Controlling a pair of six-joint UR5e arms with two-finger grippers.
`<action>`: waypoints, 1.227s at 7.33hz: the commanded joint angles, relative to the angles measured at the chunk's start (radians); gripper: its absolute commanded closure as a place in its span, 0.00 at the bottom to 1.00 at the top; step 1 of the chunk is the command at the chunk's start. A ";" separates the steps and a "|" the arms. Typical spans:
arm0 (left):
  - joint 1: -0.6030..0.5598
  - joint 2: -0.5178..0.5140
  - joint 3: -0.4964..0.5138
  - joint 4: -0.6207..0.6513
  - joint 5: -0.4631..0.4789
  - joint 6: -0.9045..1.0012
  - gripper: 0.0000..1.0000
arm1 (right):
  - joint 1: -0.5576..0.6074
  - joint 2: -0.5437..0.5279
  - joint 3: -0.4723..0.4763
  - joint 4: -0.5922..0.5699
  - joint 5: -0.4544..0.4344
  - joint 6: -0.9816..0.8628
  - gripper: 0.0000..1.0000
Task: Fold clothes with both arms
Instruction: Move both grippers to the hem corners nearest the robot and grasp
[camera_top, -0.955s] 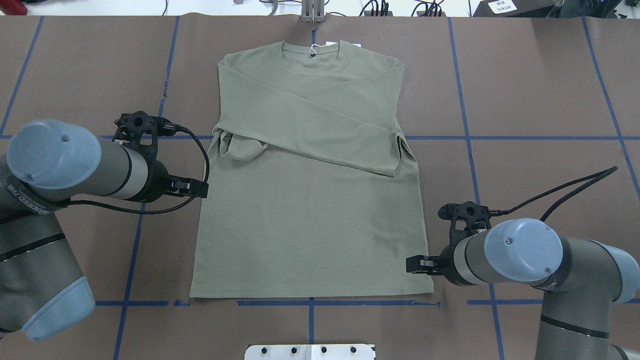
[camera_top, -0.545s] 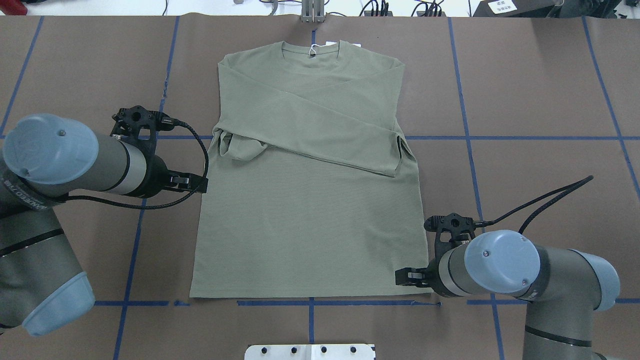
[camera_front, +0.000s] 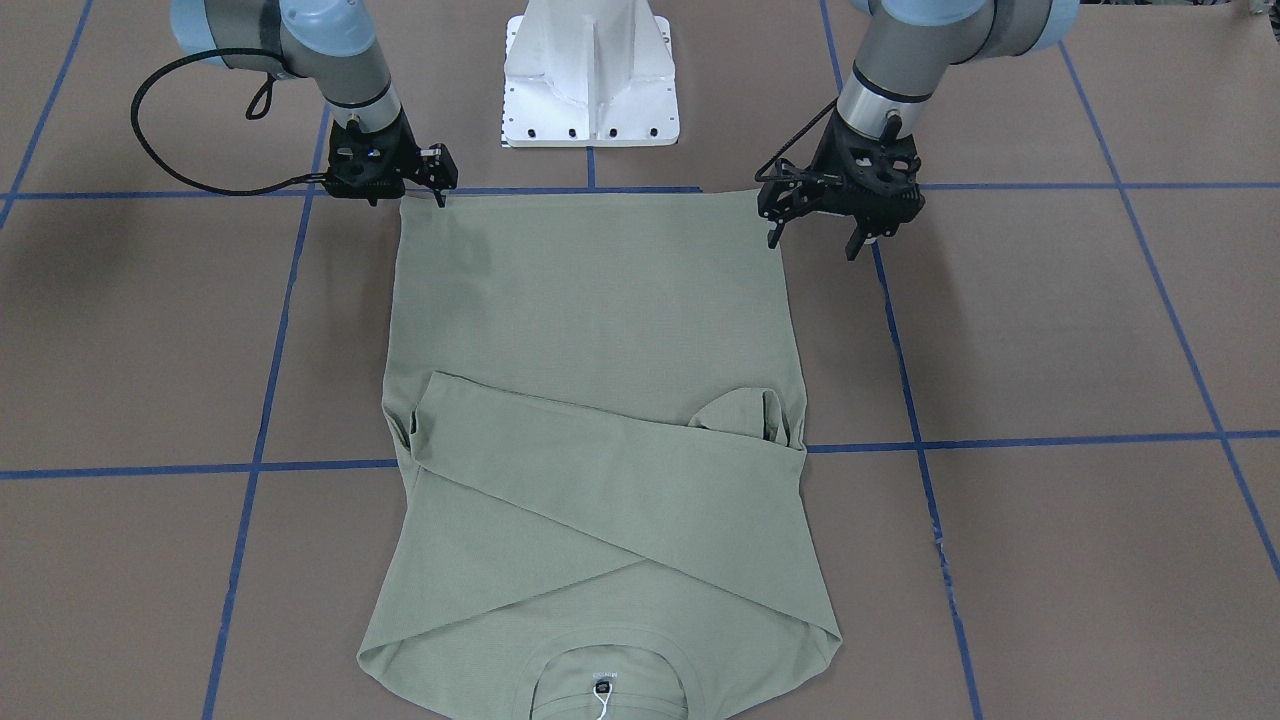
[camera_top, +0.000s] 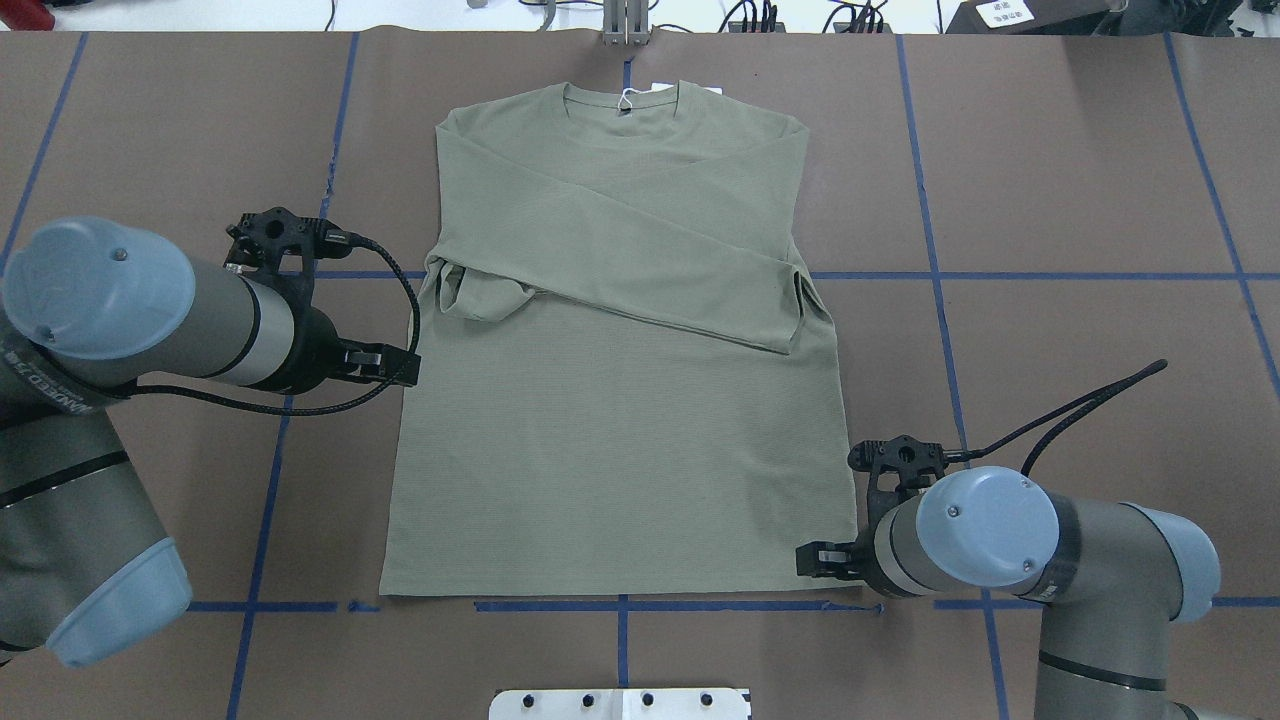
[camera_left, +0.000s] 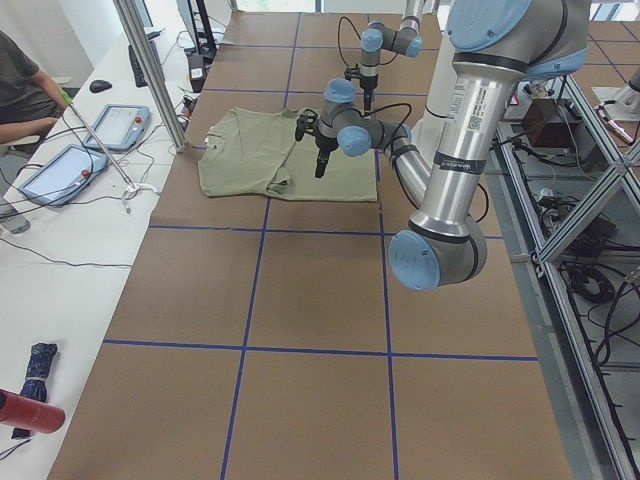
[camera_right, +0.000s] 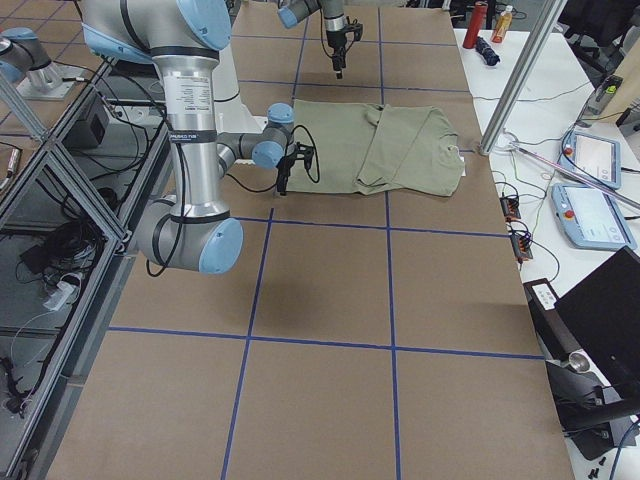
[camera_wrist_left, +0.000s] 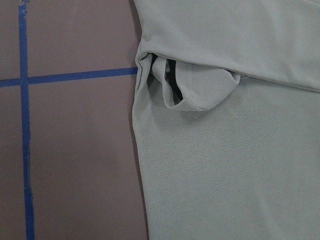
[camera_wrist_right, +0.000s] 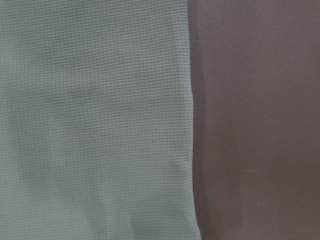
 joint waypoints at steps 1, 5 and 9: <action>-0.001 0.001 0.000 0.001 -0.001 -0.001 0.00 | 0.002 0.001 -0.006 0.002 0.008 -0.001 0.06; -0.001 0.001 0.000 0.001 -0.001 0.004 0.00 | 0.005 -0.007 -0.004 0.007 0.013 0.001 0.62; -0.001 0.001 0.003 0.000 -0.001 0.005 0.00 | 0.005 -0.010 -0.001 0.010 0.013 -0.008 1.00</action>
